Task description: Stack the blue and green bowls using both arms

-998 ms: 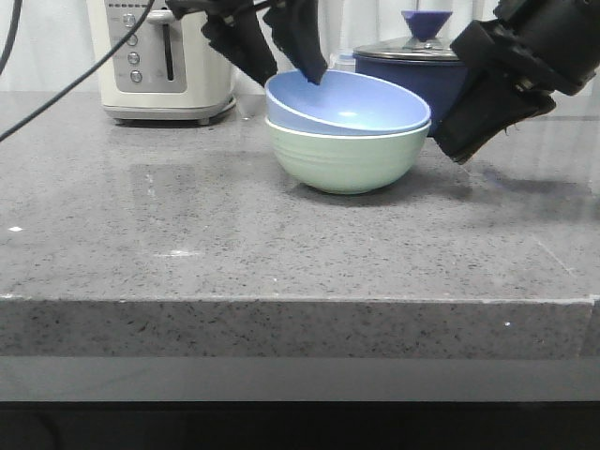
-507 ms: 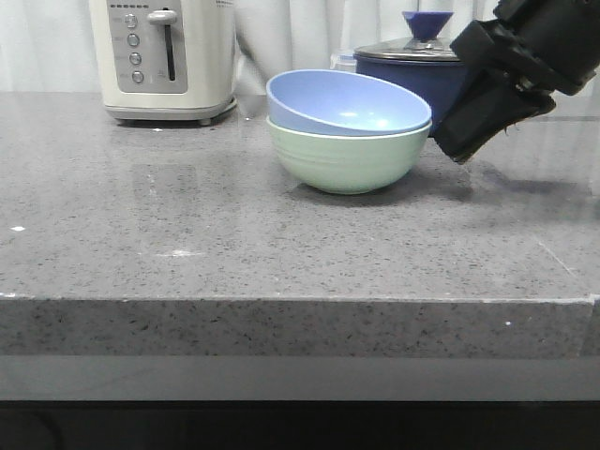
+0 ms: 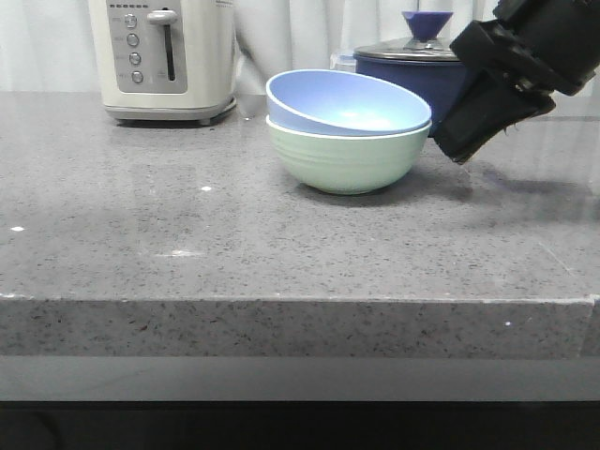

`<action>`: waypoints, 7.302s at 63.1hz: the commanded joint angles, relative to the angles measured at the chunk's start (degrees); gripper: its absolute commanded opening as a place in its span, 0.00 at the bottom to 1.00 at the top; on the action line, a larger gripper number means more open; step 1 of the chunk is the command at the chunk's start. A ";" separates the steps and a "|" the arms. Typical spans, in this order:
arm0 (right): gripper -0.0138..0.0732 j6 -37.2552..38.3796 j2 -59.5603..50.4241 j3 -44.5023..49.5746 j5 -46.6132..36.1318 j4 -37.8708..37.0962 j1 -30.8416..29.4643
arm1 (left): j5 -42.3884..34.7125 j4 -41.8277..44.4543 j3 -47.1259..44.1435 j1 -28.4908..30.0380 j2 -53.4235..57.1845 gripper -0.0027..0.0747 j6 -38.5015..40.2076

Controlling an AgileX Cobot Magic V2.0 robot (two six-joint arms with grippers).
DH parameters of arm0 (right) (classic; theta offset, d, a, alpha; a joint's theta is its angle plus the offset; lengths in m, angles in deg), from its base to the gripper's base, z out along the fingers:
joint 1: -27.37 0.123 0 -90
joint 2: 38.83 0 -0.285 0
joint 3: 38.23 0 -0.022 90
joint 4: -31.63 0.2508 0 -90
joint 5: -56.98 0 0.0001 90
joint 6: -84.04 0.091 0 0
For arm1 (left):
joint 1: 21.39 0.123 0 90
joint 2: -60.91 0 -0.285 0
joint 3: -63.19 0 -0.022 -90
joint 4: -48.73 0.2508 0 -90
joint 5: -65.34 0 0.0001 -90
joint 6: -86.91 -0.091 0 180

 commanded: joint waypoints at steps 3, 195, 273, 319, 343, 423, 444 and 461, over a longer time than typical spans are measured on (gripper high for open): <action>0.08 -0.56 -2.04 -1.25 -0.90 2.10 -0.16 | -3.65 0.00 -6.08 -0.35 9.22 0.51 1.61; 0.10 50.22 -59.34 14.25 11.98 -38.17 -0.16 | -64.00 -3.69 -74.90 28.42 67.43 0.01 3.60; 0.10 50.22 -59.34 14.25 11.98 -38.17 -0.16 | -66.24 -0.80 -77.13 27.93 67.43 0.01 3.60; 0.10 50.22 -59.34 14.25 11.98 -38.17 -0.16 | -66.24 -0.80 -77.13 27.61 67.30 0.01 3.60; 0.10 49.78 -61.18 17.34 7.95 -40.72 -0.82 | -66.24 -0.80 -77.13 27.61 67.30 0.01 3.60; 0.10 45.81 -89.04 61.78 -41.67 -36.63 -10.57 | -66.24 -0.80 -77.13 27.61 67.30 0.01 3.60; 0.10 45.81 -89.04 61.78 -41.67 -36.04 -10.57 | -66.24 -0.80 -77.13 27.61 67.30 0.01 3.60; 0.10 45.81 -89.04 61.78 -41.67 -36.04 -10.57 | -66.24 -0.80 -77.13 27.61 67.30 0.01 3.60</action>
